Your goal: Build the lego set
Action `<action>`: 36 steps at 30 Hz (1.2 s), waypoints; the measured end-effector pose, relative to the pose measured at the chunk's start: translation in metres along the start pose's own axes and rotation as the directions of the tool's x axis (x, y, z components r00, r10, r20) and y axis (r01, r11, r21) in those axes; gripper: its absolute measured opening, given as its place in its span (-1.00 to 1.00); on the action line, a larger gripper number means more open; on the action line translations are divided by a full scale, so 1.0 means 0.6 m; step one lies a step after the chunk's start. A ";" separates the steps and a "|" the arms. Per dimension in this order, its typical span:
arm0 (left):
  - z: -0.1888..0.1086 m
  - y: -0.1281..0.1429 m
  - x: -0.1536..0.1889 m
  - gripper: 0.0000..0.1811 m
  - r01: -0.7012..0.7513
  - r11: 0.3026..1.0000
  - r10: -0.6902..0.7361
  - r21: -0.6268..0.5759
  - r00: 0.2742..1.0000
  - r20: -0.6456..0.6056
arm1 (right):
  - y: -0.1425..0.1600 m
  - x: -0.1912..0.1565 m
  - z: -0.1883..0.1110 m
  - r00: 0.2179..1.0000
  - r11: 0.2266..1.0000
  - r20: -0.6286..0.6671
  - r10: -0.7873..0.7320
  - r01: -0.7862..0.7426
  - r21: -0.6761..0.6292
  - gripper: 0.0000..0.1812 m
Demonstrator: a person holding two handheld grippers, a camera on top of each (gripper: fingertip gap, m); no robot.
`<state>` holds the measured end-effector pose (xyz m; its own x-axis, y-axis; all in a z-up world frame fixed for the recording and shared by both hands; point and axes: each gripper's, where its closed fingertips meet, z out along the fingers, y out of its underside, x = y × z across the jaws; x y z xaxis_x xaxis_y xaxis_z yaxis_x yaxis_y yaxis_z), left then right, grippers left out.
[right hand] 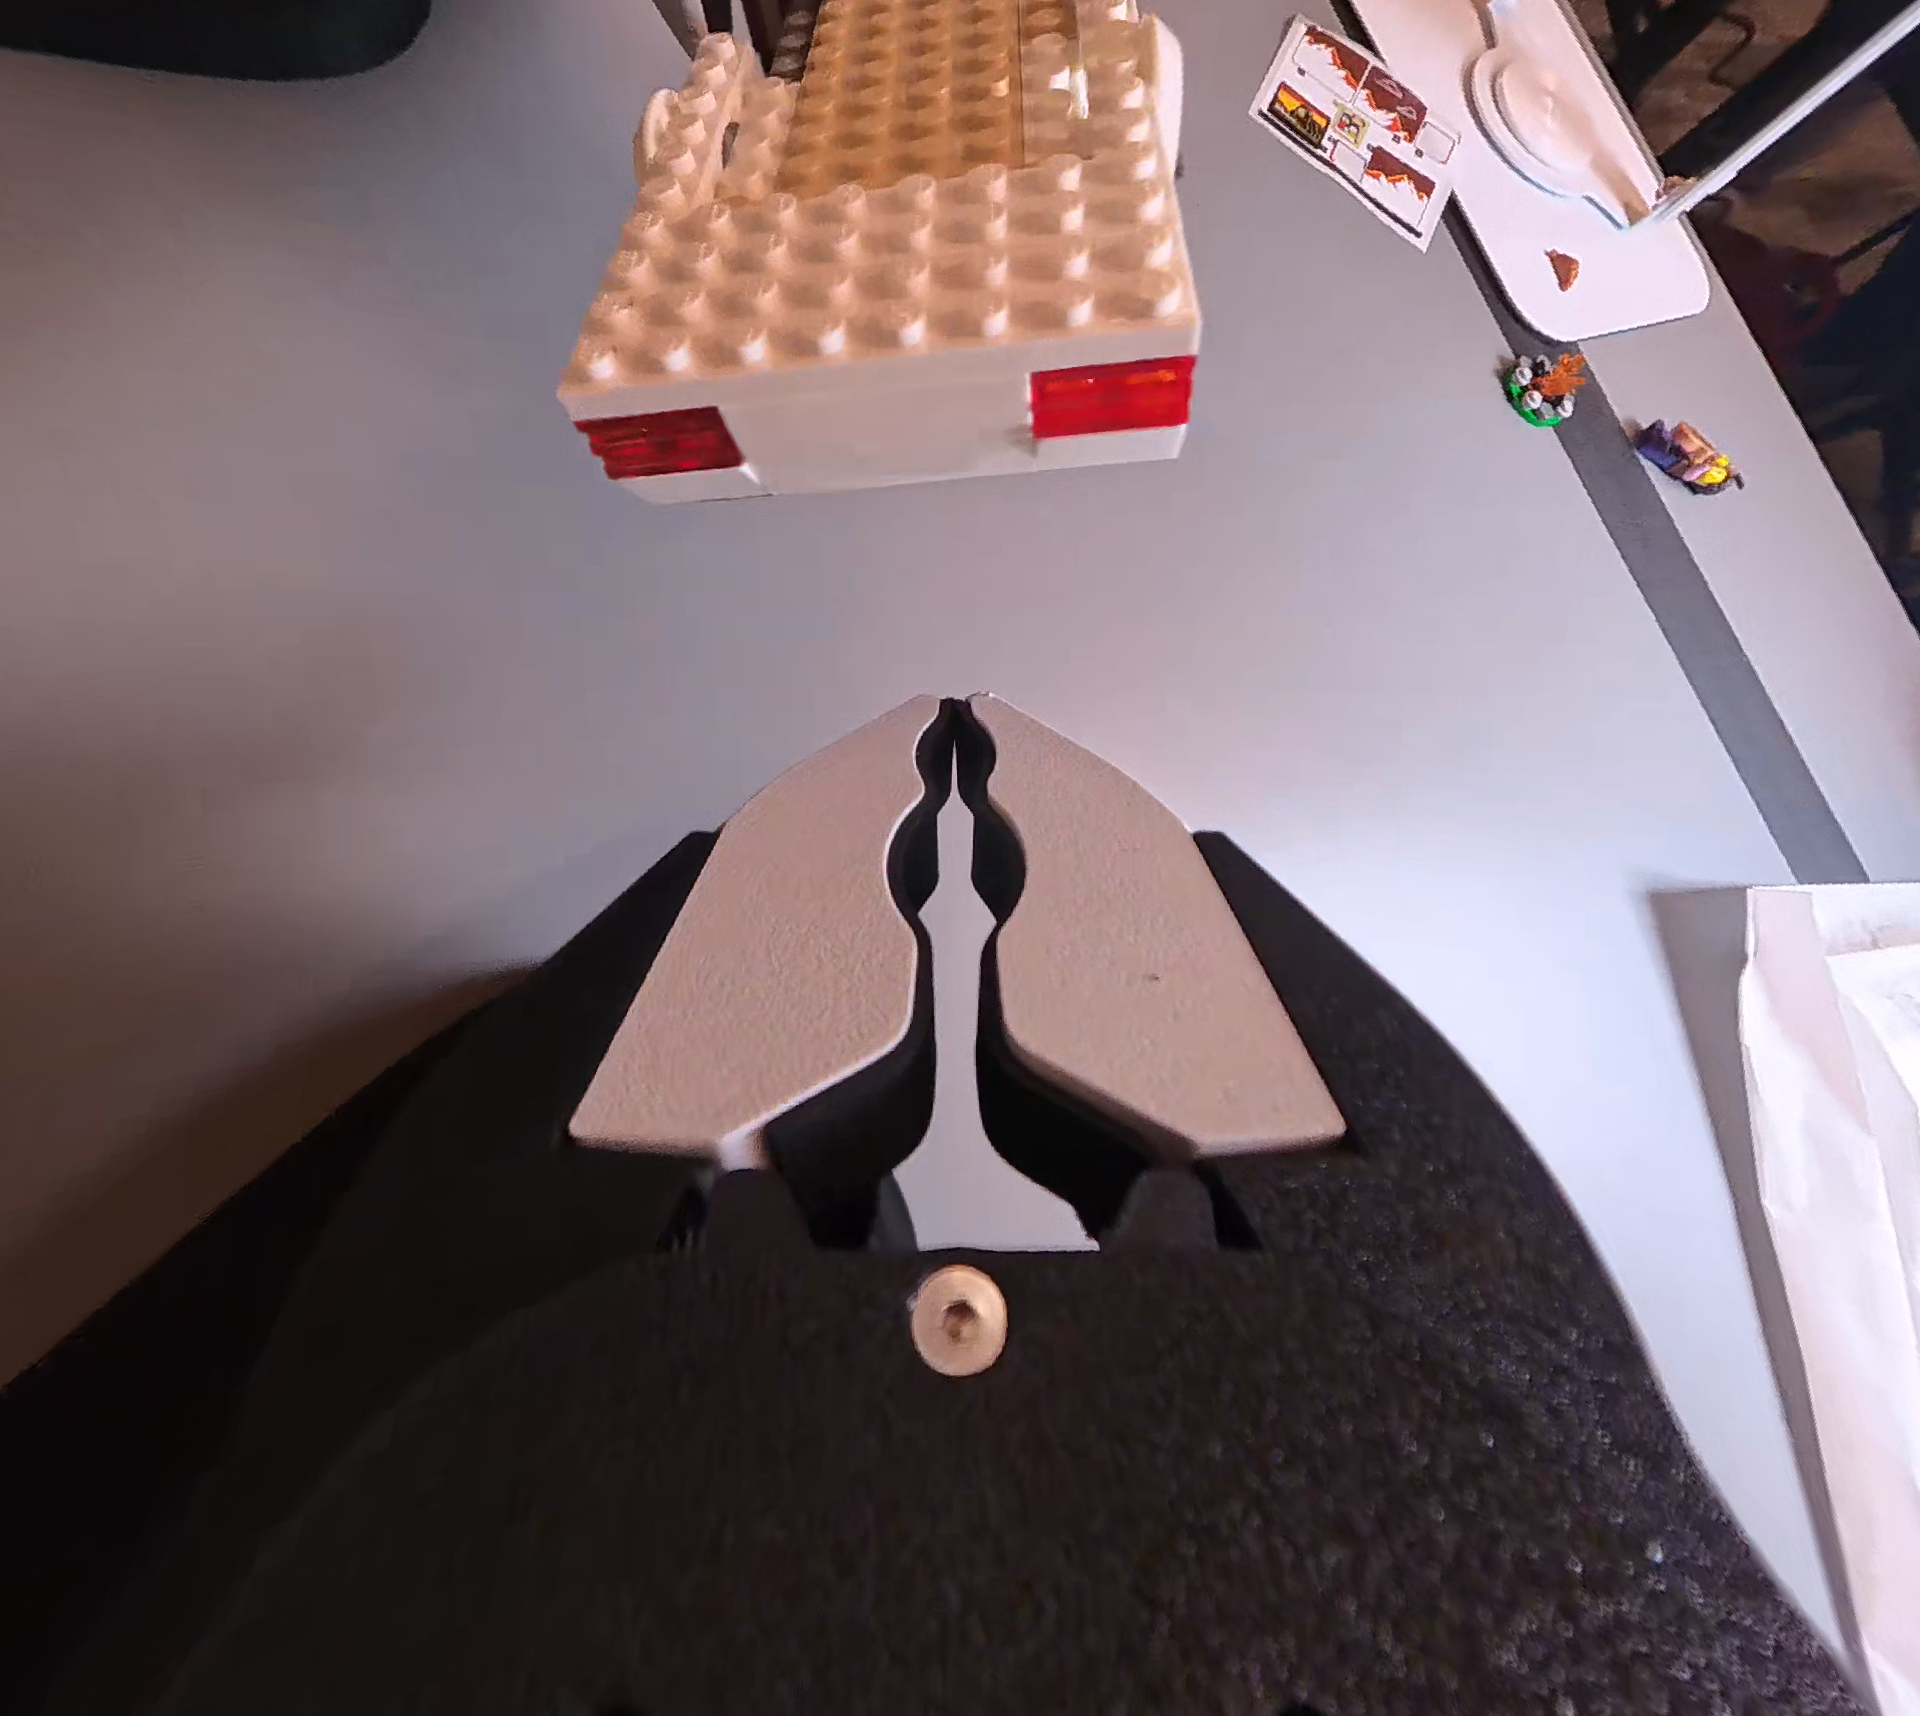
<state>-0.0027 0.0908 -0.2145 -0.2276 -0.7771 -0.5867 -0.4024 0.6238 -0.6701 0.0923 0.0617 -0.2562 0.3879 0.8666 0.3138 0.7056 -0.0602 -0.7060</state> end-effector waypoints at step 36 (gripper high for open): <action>-0.004 -0.059 0.042 -0.07 -0.062 0.996 0.067 0.065 0.994 -0.091 | -0.016 -0.049 0.031 0.765 0.956 0.574 -0.294 0.235 0.176 -1.00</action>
<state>0.0037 0.0489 -0.2045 -0.3338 -0.7377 -0.5868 -0.3290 0.6745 -0.6609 0.0630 0.0462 -0.2702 -0.2506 0.9645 0.0831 0.6615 0.2333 -0.7128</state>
